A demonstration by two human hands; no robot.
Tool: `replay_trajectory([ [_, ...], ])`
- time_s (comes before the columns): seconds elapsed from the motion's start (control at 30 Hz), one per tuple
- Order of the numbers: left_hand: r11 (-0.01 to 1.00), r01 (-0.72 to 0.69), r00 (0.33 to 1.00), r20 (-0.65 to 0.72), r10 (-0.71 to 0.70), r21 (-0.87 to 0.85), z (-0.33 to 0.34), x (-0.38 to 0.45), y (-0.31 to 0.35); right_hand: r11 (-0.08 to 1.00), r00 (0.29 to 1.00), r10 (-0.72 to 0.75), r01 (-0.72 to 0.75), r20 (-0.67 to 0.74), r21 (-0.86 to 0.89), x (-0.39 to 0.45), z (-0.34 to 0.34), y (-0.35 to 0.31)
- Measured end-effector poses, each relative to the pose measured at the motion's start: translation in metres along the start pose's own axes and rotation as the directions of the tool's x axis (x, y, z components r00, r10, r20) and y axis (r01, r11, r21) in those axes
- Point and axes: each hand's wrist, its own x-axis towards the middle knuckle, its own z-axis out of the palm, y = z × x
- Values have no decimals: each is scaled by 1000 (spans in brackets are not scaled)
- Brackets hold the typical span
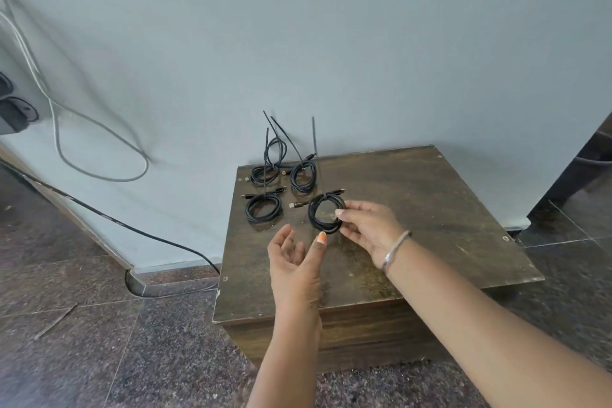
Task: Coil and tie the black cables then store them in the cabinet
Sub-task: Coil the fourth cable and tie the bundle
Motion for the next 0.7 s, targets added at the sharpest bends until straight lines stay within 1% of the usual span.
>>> replay_trajectory([
  [0.2, 999, -5, 1000, 10, 4, 42, -1, 3, -2, 961, 986, -165, 153, -32, -230, 27, 21, 7],
  [0.33, 999, 0, 1000, 12, 0, 50, -1, 2, -2, 905, 955, -267, 202, -131, -374, 29, 19, 12],
  [0.43, 999, 8, 1000, 14, -9, 51, -1, 0, -1, 847, 929, -339, 232, -150, -478, 26, 17, 13],
  [0.53, 998, 20, 1000, 16, -21, 60, 0, -1, 0, 826, 924, -354, 235, -147, -512, 22, 15, 12],
  [0.6, 997, 25, 1000, 16, -26, 67, 0, -1, 2, 834, 923, -355, 241, -148, -496, 18, 13, 12],
  [0.7, 996, 17, 1000, 17, -18, 93, 1, -2, 4, 844, 929, -353, 266, -109, -466, 8, 8, 14],
])
